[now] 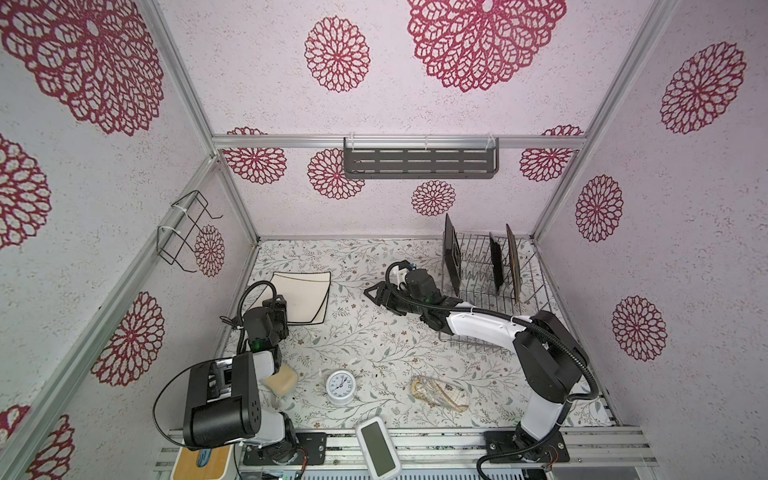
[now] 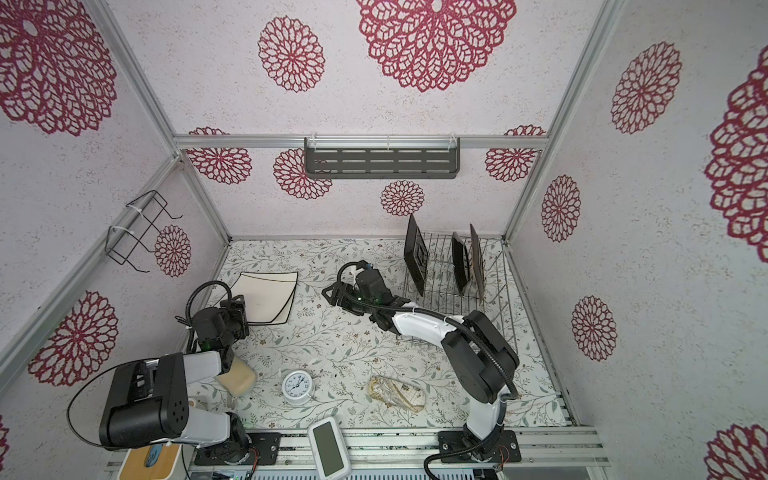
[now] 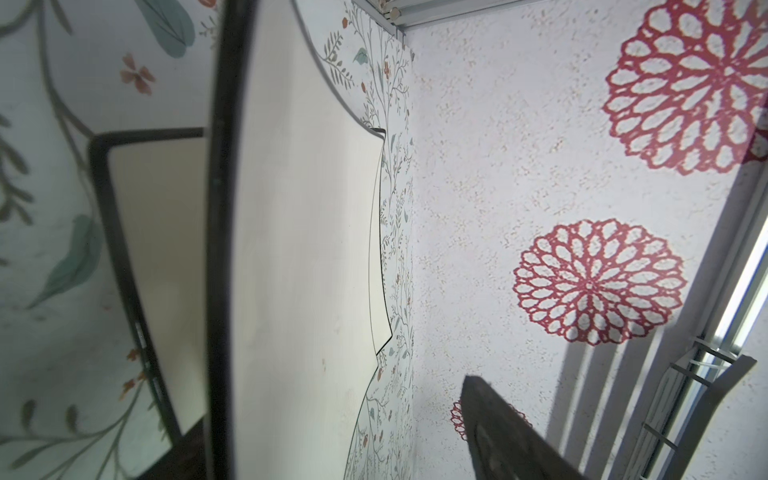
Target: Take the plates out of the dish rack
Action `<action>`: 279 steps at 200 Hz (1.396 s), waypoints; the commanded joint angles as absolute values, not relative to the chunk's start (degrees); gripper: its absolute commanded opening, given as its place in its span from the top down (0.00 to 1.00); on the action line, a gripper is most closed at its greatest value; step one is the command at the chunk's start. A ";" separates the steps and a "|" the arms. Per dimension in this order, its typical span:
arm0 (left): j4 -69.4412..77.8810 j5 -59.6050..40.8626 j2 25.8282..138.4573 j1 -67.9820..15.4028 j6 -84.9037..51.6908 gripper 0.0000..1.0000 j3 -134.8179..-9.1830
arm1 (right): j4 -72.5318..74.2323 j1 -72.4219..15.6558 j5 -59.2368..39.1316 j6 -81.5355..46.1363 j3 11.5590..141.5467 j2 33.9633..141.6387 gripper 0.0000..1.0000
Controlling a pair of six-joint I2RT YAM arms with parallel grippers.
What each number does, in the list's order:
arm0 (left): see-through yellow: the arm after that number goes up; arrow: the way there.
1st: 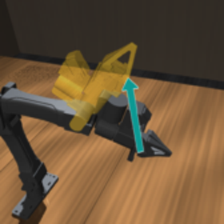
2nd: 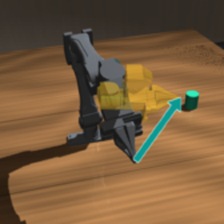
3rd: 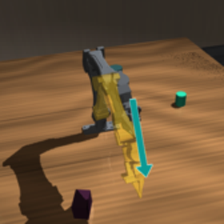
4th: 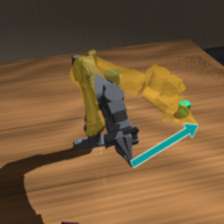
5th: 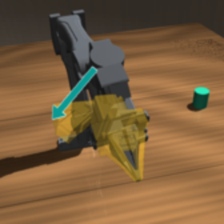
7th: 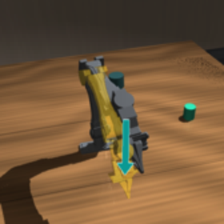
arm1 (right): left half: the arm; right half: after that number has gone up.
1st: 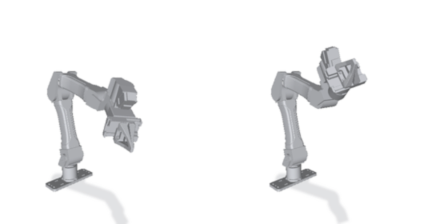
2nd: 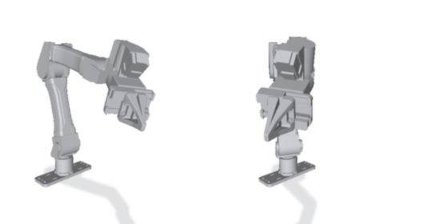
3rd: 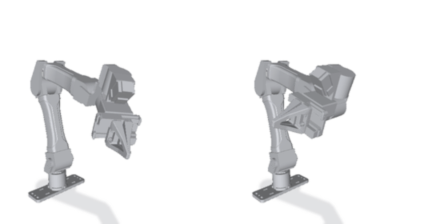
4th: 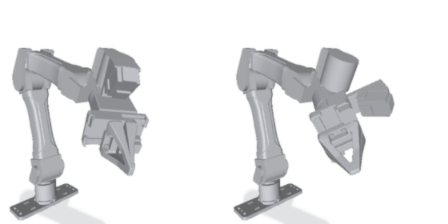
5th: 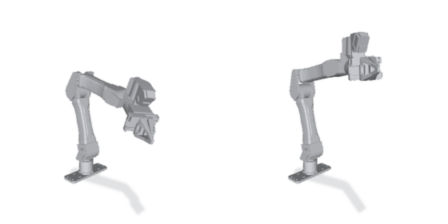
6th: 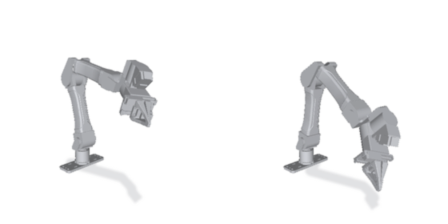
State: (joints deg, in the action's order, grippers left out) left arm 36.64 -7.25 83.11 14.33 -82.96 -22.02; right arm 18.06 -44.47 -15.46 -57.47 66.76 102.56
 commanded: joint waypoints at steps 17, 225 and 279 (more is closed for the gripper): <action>35.55 -7.21 81.20 13.32 -81.04 0.12 -23.84 | 19.25 -44.72 -16.88 -55.99 68.55 102.23 0.26; 34.05 -9.50 88.76 11.61 -81.40 0.03 -29.23 | 19.18 -44.64 -16.77 -55.65 68.55 102.17 0.26; 32.44 -9.41 88.39 11.39 -81.59 0.03 -29.58 | 19.12 -44.64 -16.95 -55.55 68.55 102.15 0.26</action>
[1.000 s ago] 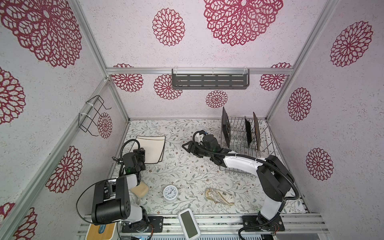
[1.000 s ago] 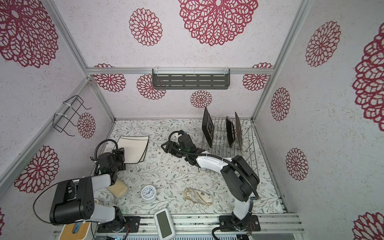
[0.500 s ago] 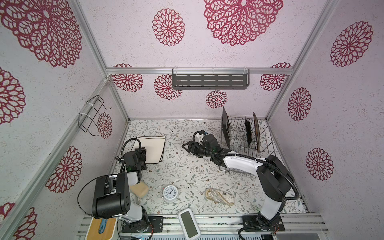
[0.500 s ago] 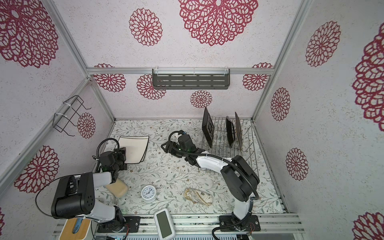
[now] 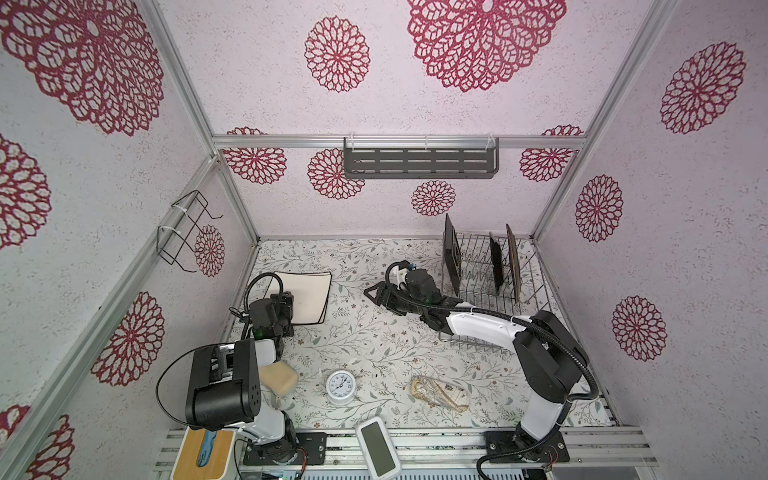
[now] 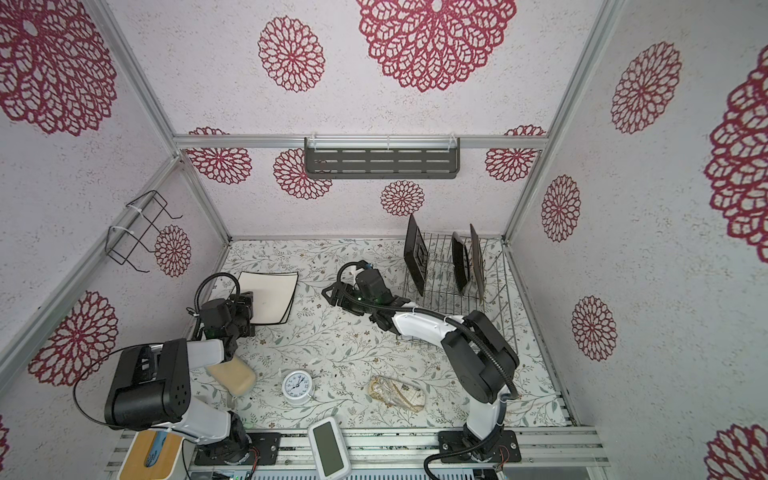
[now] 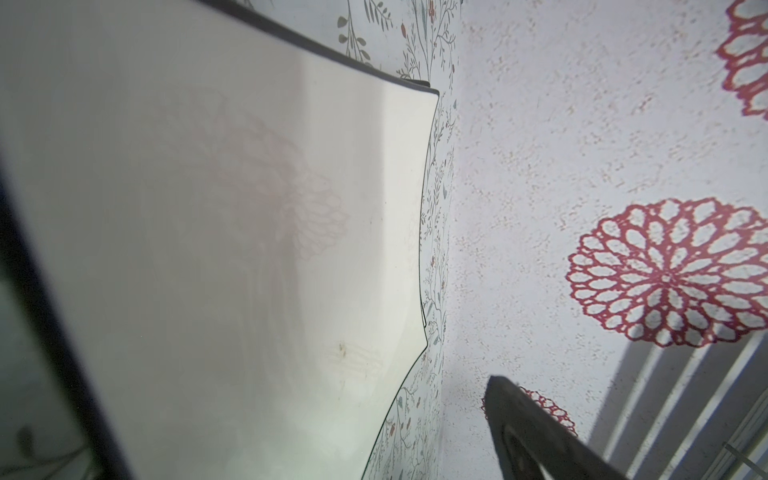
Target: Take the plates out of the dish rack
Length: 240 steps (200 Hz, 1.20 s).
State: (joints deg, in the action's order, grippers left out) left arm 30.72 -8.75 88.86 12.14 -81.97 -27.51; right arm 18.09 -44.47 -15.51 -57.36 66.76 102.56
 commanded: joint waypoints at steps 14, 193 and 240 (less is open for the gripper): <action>31.28 -8.92 87.75 11.20 -81.48 0.03 -29.54 | 19.14 -44.61 -16.91 -55.55 68.55 102.13 0.26; 15.41 -1.65 82.18 9.32 -77.65 0.03 -32.61 | 21.20 -44.39 -17.14 -55.64 66.03 100.87 0.25; 13.72 -1.32 82.35 8.77 -77.02 0.03 -32.87 | 22.05 -43.97 -17.58 -55.68 65.29 100.50 0.25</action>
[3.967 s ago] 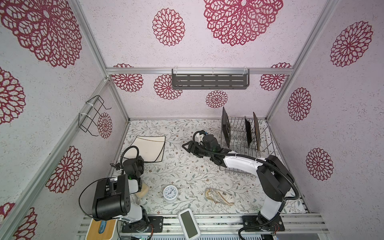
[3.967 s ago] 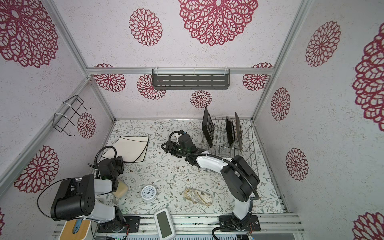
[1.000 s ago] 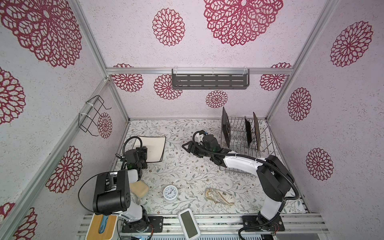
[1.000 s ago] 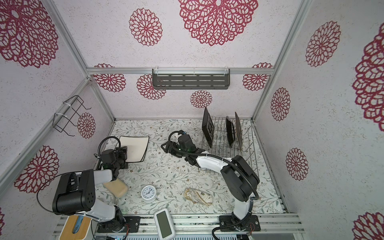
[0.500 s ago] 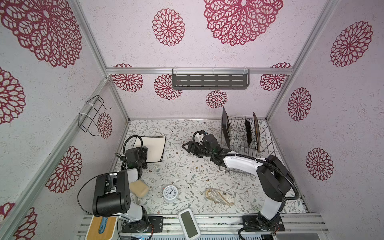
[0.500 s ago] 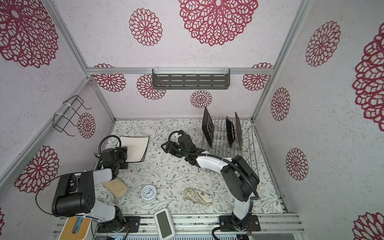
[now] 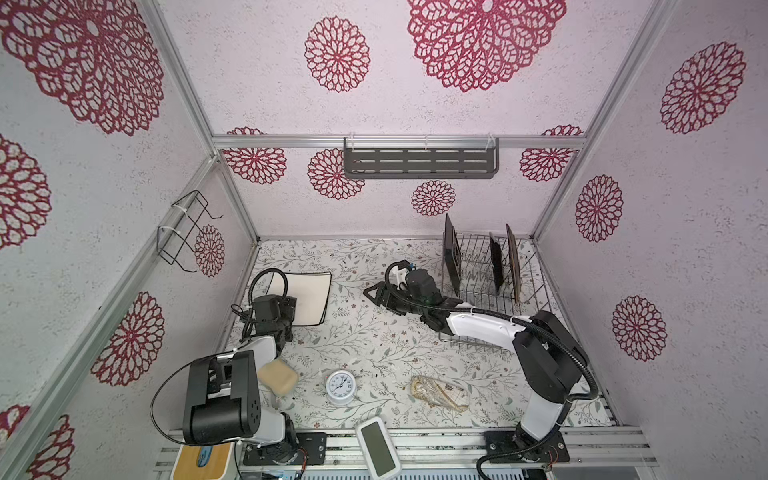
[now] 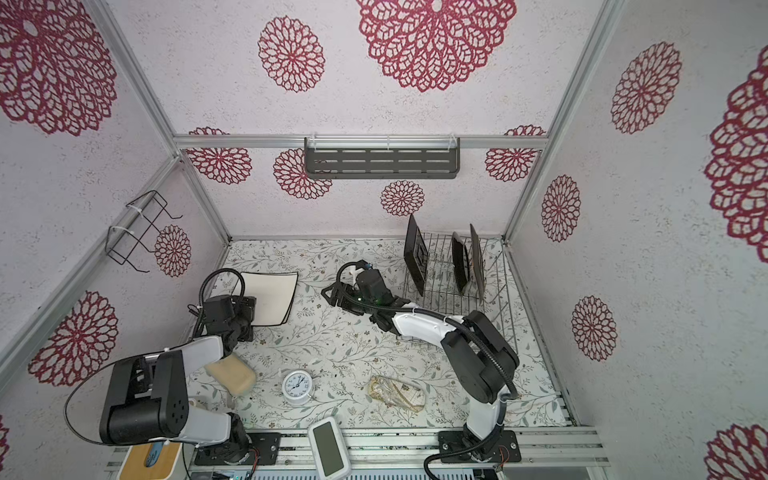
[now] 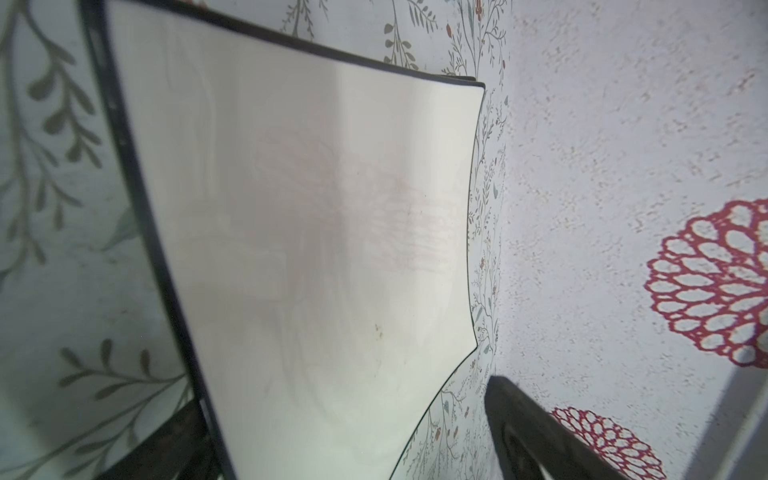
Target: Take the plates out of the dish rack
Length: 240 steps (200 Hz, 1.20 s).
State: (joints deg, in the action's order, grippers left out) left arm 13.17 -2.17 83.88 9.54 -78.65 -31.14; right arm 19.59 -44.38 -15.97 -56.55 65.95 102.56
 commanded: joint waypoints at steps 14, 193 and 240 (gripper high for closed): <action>13.28 -1.23 82.26 8.53 -76.99 0.03 -32.87 | 22.26 -43.77 -17.75 -55.64 65.13 100.54 0.25; 7.99 -0.62 83.53 7.22 -76.20 0.03 -36.34 | 22.93 -42.81 -17.67 -56.02 63.02 98.13 0.25; 7.76 -0.84 84.06 7.11 -76.34 0.03 -36.65 | 23.02 -42.85 -17.05 -55.90 61.92 96.97 0.26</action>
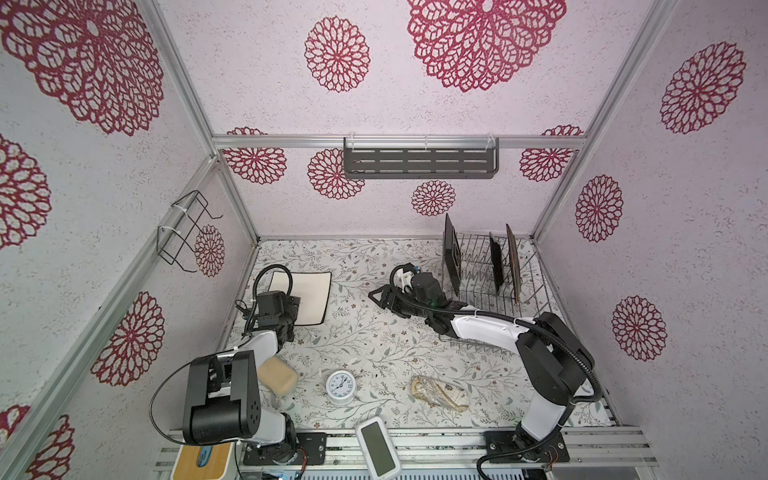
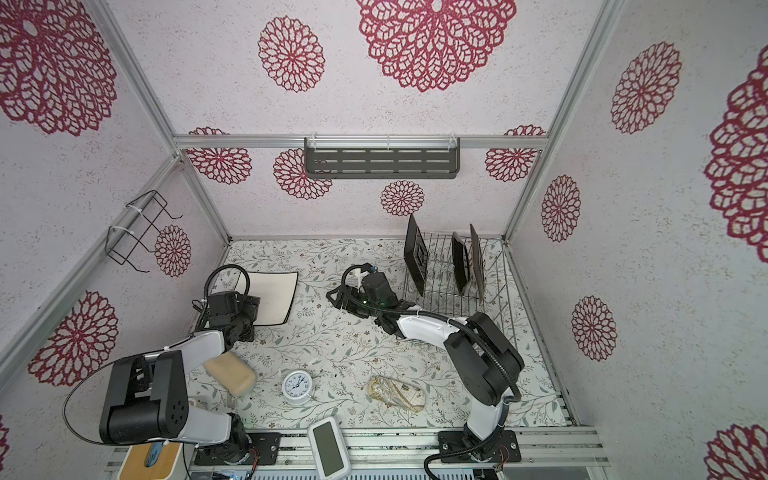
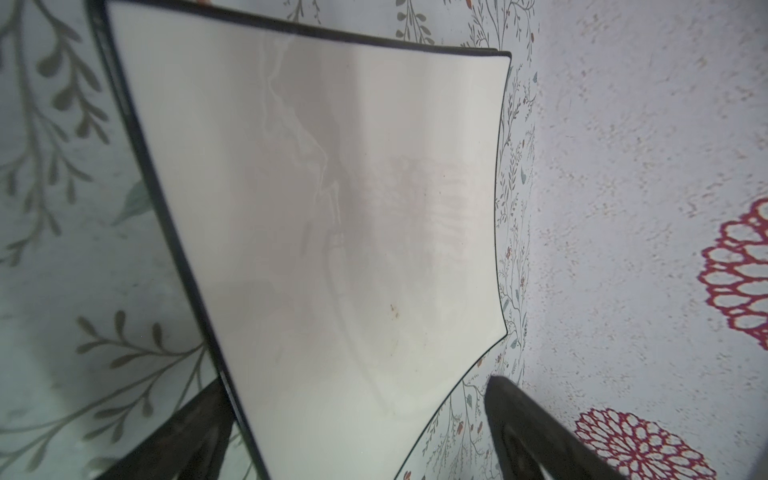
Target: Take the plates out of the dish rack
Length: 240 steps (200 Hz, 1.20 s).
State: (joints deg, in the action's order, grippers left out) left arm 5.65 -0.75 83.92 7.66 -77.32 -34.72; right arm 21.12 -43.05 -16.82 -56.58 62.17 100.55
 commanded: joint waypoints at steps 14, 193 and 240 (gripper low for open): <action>7.51 -0.56 83.82 7.07 -76.22 0.03 -36.52 | 23.11 -42.85 -16.83 -55.85 61.62 96.65 0.25; 1.25 4.07 71.94 4.16 -71.93 0.03 -32.32 | 24.10 -42.89 -14.82 -54.52 57.09 91.29 0.25; -2.37 8.79 64.12 -0.27 -64.61 0.03 -33.31 | 17.95 -42.79 -10.30 -48.68 57.17 87.59 0.25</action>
State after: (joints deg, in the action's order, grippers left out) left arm -0.45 5.76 67.16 1.39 -70.11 -32.08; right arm 20.99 -43.05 -14.66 -53.82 56.58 91.94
